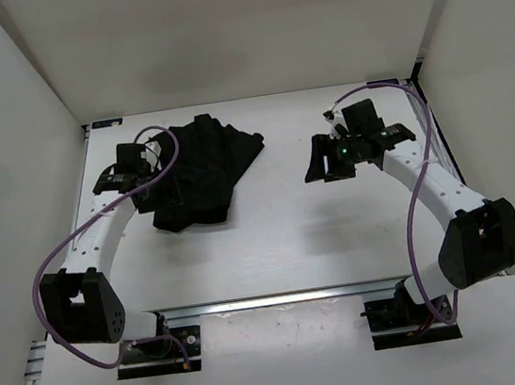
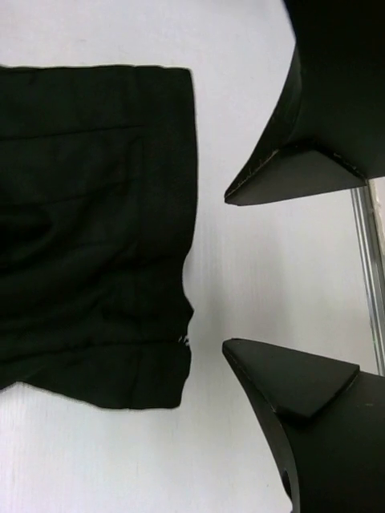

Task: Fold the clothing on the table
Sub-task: Flatten the skirt out

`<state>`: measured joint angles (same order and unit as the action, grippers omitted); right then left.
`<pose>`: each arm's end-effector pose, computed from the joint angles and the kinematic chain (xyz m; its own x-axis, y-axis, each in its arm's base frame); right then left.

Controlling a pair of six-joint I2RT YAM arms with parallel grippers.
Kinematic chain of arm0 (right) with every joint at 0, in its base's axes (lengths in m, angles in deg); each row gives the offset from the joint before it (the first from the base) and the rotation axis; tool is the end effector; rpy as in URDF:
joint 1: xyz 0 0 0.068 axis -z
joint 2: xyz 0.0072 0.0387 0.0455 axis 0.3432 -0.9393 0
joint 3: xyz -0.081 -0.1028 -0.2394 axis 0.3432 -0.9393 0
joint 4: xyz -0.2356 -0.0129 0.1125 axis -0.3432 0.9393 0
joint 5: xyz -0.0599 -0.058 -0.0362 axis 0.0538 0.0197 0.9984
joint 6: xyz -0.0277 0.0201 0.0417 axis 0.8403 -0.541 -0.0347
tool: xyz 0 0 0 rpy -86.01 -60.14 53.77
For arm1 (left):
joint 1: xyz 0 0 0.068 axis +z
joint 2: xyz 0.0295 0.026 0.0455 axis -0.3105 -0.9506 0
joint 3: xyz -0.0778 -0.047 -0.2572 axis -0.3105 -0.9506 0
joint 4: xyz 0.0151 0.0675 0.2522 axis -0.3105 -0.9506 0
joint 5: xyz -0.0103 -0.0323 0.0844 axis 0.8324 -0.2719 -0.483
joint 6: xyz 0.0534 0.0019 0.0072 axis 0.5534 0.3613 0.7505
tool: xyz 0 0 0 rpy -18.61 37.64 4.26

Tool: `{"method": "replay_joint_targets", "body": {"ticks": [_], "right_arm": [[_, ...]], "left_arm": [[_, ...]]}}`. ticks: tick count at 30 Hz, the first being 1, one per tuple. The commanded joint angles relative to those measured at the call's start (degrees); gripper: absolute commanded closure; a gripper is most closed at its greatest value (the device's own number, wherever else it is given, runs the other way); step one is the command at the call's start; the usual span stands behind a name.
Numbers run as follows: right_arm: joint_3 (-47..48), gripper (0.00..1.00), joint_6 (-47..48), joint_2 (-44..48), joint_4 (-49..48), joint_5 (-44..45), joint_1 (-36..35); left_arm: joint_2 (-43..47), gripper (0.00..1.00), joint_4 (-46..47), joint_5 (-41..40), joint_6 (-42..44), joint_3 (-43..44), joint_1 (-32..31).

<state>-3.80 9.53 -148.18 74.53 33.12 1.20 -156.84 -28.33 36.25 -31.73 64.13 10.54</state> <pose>0.2894 0.1116 0.3003 -0.8434 0.0135 -0.5371 -0.2670 0.8570 0.4408 0.2777 -0.0401 0.2733 -0.8757 -0.0784 -0.4765 0.0068 0.9846 -0.1746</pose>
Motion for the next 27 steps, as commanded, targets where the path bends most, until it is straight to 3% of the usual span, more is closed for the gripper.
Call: {"method": "replay_joint_targets", "body": {"ticks": [1,2,7,14,27], "right_arm": [[1.96,0.33,-0.90,-0.63,2.33,-0.71,-0.81],[2.32,0.32,-0.90,-0.54,2.60,-0.62,-0.73],[2.32,0.32,-0.63,-1.15,3.74,-1.15,0.06],[0.22,0.32,-0.80,0.51,4.80,-0.53,1.64],[-3.66,0.33,-2.13,1.40,2.61,-3.96,2.71]], "left_arm": [[1.52,0.28,4.77,3.20,0.34,-1.05,1.49],[0.56,0.36,5.48,2.42,0.00,-0.79,2.10],[-4.79,0.39,9.35,-2.07,-0.88,1.05,2.81],[-9.38,0.53,12.95,-11.82,1.40,-0.87,0.09],[-12.97,0.53,18.05,-11.14,2.02,-3.25,2.45]]}}
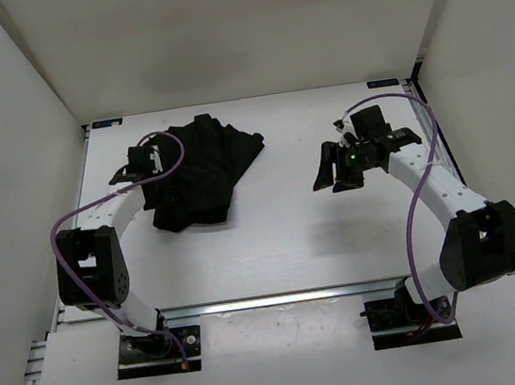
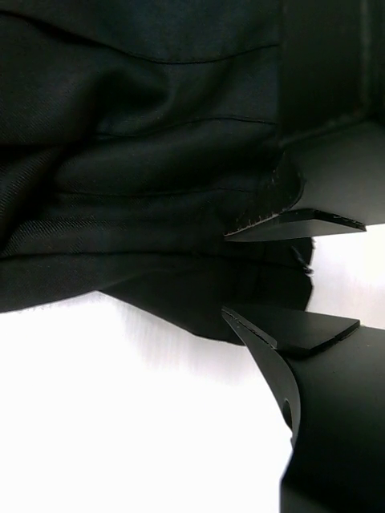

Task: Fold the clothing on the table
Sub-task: Flatten the skirt out

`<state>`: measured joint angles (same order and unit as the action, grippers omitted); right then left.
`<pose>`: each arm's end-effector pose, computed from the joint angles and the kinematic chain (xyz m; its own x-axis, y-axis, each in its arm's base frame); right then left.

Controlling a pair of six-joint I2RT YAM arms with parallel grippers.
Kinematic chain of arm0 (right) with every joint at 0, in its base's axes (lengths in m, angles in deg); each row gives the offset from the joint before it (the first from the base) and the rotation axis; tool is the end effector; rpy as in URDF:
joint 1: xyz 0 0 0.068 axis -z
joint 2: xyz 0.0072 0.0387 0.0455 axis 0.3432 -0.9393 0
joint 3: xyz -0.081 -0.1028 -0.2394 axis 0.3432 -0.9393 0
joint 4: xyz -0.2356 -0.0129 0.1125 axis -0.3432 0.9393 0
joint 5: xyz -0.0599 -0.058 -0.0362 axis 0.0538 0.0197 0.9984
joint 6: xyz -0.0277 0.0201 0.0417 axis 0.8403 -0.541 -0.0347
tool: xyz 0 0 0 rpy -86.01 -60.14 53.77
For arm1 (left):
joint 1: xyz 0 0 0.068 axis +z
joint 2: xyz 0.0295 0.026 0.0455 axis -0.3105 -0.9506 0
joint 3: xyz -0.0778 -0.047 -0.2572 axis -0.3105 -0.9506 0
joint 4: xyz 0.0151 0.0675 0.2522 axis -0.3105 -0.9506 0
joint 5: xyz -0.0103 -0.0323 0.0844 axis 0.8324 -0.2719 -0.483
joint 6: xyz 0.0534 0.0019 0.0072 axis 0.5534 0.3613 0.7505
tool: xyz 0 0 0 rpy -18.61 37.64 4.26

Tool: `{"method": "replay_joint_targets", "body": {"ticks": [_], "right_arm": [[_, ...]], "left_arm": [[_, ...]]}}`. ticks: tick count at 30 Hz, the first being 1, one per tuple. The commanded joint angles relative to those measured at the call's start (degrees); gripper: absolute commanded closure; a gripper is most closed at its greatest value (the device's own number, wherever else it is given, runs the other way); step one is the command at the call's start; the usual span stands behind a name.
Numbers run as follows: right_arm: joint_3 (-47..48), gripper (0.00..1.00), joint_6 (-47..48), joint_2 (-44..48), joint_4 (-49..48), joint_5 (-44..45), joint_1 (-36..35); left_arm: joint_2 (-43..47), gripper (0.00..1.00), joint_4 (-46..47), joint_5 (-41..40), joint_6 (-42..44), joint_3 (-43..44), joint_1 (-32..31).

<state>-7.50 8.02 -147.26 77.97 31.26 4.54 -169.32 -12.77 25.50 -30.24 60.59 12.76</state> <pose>0.2819 0.0919 0.2808 -0.9013 0.0664 -0.4281 -0.1597 0.8676 0.4710 0.3247 -0.0268 0.2074 -0.8608 -0.0876 -0.5013 -0.1009 0.9949 -0.0007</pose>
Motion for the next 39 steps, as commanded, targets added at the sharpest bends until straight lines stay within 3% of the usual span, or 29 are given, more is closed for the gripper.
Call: {"method": "replay_joint_targets", "body": {"ticks": [1,6,19,23,27,28,29,34,39], "right_arm": [[0.21,0.33,-0.79,0.48,-1.00,-2.36,-0.47],[0.30,0.33,-1.40,-0.75,-1.17,-2.28,-1.26],[0.83,0.32,-0.97,-1.20,-0.04,-2.54,-0.29],[0.83,0.33,-0.80,-1.28,-0.29,-2.63,-0.20],[0.12,0.33,-1.06,-0.23,-0.65,-2.46,-0.11],[-0.22,0.33,-1.14,-0.57,-0.56,-2.63,0.15],[-0.57,0.33,-1.15,0.21,-0.04,-2.72,0.41],[-1.37,0.33,-0.97,1.00,-0.83,-2.72,1.03],[-3.38,0.34,-1.41,2.41,-2.31,-3.68,2.08]], "left_arm": [[-0.67,0.52,2.67,0.50,0.18,-0.06,0.66],[-0.77,0.53,3.02,5.51,-0.70,-0.41,1.45],[-2.96,0.51,5.13,2.79,-0.08,-4.54,0.40],[-3.40,0.55,5.48,3.76,-0.26,-5.16,-0.91],[-4.18,0.73,5.57,1.57,-0.17,-5.95,-3.20],[-4.89,0.89,5.48,1.22,-0.09,-5.77,-3.29],[-5.16,0.98,4.61,0.60,-0.17,-5.51,-3.90],[-5.34,1.00,-0.40,0.59,-0.52,1.06,-5.66],[-2.26,1.00,-6.11,-0.11,-0.96,13.98,-12.41]]}}
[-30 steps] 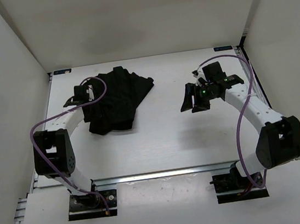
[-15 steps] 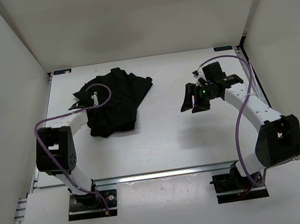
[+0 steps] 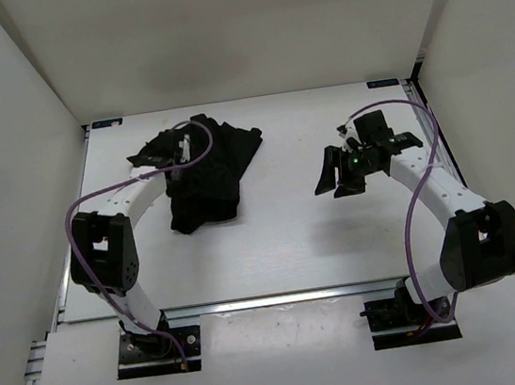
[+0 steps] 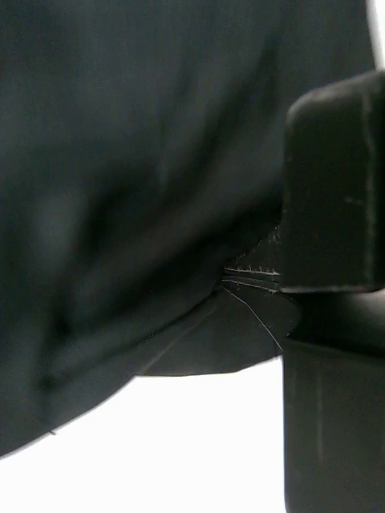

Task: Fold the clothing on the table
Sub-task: Flatten the skirt out

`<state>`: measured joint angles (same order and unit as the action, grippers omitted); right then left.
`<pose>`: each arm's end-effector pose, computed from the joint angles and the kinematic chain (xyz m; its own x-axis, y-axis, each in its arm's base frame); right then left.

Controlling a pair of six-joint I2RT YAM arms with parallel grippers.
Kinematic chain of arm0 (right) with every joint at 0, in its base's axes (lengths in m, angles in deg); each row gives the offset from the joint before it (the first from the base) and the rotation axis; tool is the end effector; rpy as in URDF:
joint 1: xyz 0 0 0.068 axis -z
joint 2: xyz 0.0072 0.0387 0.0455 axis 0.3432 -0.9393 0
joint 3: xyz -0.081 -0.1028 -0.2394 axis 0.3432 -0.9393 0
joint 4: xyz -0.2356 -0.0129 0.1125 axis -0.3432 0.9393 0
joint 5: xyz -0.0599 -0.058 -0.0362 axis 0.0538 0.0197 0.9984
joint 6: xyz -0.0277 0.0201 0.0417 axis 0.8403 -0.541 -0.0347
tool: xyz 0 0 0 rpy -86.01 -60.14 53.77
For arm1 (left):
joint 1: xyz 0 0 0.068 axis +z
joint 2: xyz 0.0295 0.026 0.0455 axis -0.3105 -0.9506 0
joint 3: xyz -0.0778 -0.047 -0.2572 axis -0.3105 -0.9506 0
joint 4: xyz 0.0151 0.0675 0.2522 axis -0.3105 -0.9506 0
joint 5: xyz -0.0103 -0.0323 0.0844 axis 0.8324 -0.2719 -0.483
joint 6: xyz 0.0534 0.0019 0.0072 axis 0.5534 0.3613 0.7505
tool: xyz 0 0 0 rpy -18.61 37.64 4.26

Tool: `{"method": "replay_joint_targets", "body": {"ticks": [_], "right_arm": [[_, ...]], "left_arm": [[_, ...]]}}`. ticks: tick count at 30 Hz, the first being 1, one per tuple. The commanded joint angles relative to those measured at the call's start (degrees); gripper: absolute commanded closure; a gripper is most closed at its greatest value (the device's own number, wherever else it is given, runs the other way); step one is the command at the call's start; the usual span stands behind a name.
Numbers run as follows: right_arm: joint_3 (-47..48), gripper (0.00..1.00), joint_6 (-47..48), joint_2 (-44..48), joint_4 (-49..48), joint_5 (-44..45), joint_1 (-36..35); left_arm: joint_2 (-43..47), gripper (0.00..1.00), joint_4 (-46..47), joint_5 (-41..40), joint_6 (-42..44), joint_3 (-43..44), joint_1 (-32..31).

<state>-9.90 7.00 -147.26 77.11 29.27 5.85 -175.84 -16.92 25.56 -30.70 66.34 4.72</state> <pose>0.2806 0.0858 0.2691 -0.9171 0.0939 -0.3873 -0.1240 0.8564 0.5013 0.3377 -0.0768 0.1969 -0.9038 0.0348 -0.4266 0.0331 0.9994 0.0114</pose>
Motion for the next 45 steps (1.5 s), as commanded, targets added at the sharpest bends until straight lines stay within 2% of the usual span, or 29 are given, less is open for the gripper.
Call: {"method": "replay_joint_targets", "body": {"ticks": [1,2,5,8,13,14,15,17,19,22,36,45], "right_arm": [[-1.42,0.32,-0.29,2.67,-1.56,-1.96,0.60],[-2.03,0.34,-0.73,2.85,-1.73,-2.31,0.77],[-2.57,0.33,-0.47,3.73,-2.52,-2.31,0.77],[-3.62,0.33,-0.73,4.52,-2.88,-2.58,0.77],[-4.59,0.33,-0.56,5.58,-3.31,-3.19,2.00],[-4.59,0.33,-0.47,5.49,-3.05,-3.28,2.18],[-4.50,0.33,-0.30,5.57,-3.22,-3.19,2.26],[-4.07,0.33,-0.64,4.88,-2.88,-3.81,2.26],[-3.19,0.33,0.23,4.17,-2.44,-3.72,1.74],[-2.13,0.33,0.58,3.55,-2.00,-3.54,1.21],[-2.92,0.33,0.06,2.67,-1.65,-3.63,1.21],[-2.04,0.34,-0.03,1.71,-1.56,-3.63,1.30]], "left_arm": [[4.34,1.00,-3.80,0.70,-0.77,12.60,-5.26],[4.26,1.00,-5.47,0.79,-0.33,16.30,-6.75],[3.99,1.00,-7.24,-0.34,-0.85,20.29,-8.60],[4.69,1.00,-7.07,-4.20,-2.08,16.71,-8.17],[8.03,1.00,-3.91,0.52,-4.63,8.97,-3.34],[8.21,1.00,-3.90,-0.69,-4.81,8.26,-2.99],[8.73,0.72,-3.29,-1.13,-4.90,7.30,-2.90],[8.65,0.32,-2.85,-2.28,-4.81,5.19,-2.02],[8.82,0.28,-1.88,-2.45,-4.29,4.22,-1.05],[8.74,0.26,-0.48,-3.33,-3.59,1.76,-0.52],[6.10,0.32,6.11,1.49,-5.16,-3.17,5.98],[2.85,0.41,7.52,2.56,-4.55,-4.58,5.11]]}}
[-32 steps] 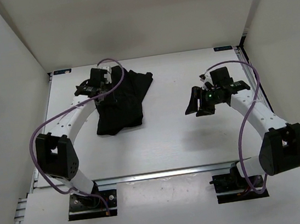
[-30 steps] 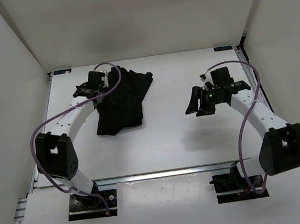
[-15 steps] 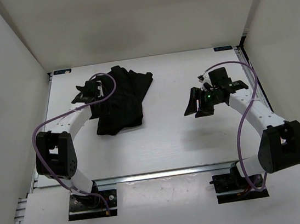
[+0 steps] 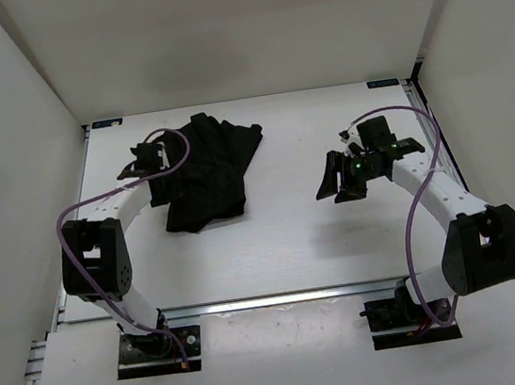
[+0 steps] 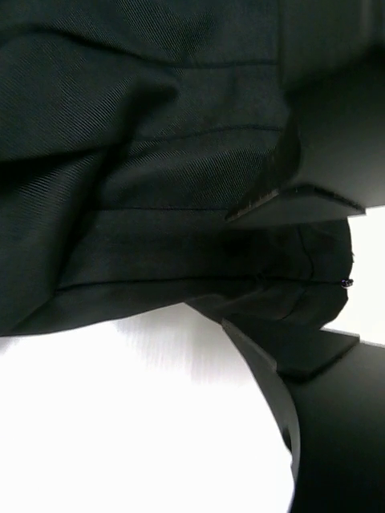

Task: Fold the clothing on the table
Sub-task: Flatten the skirt out

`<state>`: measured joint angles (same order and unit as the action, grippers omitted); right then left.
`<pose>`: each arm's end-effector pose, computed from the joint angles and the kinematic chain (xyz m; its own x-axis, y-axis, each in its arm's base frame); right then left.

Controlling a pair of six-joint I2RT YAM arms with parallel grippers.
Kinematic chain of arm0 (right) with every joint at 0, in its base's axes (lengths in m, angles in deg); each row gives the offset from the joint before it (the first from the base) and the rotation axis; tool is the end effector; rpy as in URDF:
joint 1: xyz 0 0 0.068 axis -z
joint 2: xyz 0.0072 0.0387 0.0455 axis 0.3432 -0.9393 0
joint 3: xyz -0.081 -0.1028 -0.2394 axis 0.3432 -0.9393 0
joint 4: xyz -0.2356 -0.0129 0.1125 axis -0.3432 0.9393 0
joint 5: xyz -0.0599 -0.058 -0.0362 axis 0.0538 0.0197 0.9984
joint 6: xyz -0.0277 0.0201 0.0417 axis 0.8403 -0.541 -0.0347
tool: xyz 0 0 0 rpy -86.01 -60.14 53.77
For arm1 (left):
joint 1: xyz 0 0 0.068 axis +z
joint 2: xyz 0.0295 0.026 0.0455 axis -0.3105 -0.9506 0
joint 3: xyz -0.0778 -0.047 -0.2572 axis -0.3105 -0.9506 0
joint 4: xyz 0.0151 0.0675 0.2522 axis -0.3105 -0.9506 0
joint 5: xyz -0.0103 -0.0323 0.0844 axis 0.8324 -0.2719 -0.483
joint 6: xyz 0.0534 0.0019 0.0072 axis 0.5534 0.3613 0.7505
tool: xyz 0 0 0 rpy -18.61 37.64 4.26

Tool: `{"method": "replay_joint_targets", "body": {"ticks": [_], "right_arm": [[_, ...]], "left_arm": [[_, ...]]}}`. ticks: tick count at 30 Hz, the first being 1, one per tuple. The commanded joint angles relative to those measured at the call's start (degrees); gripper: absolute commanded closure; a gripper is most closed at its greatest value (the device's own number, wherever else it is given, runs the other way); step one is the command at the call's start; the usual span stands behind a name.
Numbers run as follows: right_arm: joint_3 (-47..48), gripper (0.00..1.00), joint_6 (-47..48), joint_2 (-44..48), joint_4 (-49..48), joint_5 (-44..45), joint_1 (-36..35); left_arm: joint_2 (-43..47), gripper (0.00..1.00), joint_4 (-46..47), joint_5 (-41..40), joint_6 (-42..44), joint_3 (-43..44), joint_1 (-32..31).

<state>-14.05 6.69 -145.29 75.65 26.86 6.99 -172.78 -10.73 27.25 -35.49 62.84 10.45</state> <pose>0.2710 0.0789 0.2579 -0.9258 0.1081 -0.3623 -0.1104 0.8392 0.5326 0.3388 -0.0431 0.2019 -0.8513 -0.1451 -0.5043 -0.1237 0.9894 -0.0759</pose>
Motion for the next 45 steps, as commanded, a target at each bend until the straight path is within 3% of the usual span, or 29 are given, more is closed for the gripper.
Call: {"method": "replay_joint_targets", "body": {"ticks": [1,3,7,9,14,17,21,23,24,26,28,31,35,39,41,44,45], "right_arm": [[2.29,0.33,0.54,-0.61,0.00,-1.14,0.34],[2.29,0.33,0.36,-0.78,0.08,-0.96,0.51],[2.90,0.34,0.54,-1.14,0.26,-1.31,0.42],[3.08,0.34,0.71,-1.40,0.35,-1.40,0.34],[2.82,0.34,0.28,-1.32,0.09,-1.14,0.60],[2.11,0.34,0.54,-0.53,-0.36,-1.49,0.60],[-0.51,0.34,-0.77,1.05,-1.84,-1.58,1.92],[-1.57,0.35,-1.04,2.37,-2.55,-1.49,2.53],[-2.10,0.34,-1.56,3.16,-2.81,-1.58,2.53],[-3.33,0.34,-1.57,4.39,-2.21,-1.14,3.76],[-4.48,0.33,-1.83,6.50,-2.29,-0.70,4.73],[-7.46,0.34,-2.27,8.87,-3.25,-0.87,6.75],[-9.22,0.34,-3.41,10.54,-4.31,-1.05,7.28],[-10.20,0.35,-5.08,10.55,-6.07,-1.22,6.85],[-9.93,0.35,-5.96,10.03,-6.86,-1.40,6.67],[-10.10,0.35,-7.28,9.85,-7.82,-1.40,5.44],[-10.19,0.35,-7.46,9.50,-8.09,-1.31,4.74]], "left_arm": [[-0.56,0.43,1.16,0.26,0.15,-1.43,-0.80],[-0.82,0.46,1.51,-0.53,0.06,-2.39,-1.15],[-1.62,0.67,1.78,0.26,-0.20,-2.49,-0.98],[-1.88,1.00,1.43,0.87,-0.29,-1.79,-0.97],[-0.65,1.00,-2.25,1.57,-1.25,5.05,-3.34],[-2.66,1.00,-7.08,2.10,-0.47,14.80,-8.16],[-13.79,1.00,-18.05,2.44,2.69,37.90,-18.70],[-22.06,1.00,-25.07,4.99,4.10,58.66,-23.37],[-23.92,1.00,-21.90,10.48,2.11,59.82,-24.95],[-18.86,1.00,-12.17,21.40,-2.45,53.44,-25.93],[-16.75,1.00,-4.57,32.37,-6.96,53.75,-25.15],[-14.55,1.00,-3.06,35.84,-9.42,61.66,-22.96],[-7.53,1.00,6.40,47.52,-15.39,51.42,-14.01],[-1.46,1.00,7.75,43.69,-16.81,32.52,-6.00],[1.54,1.00,13.08,43.50,-19.16,20.15,-3.28],[5.32,1.00,22.22,42.01,-24.71,-5.83,1.47],[6.28,1.00,23.74,40.35,-25.42,-9.57,2.79]]}}
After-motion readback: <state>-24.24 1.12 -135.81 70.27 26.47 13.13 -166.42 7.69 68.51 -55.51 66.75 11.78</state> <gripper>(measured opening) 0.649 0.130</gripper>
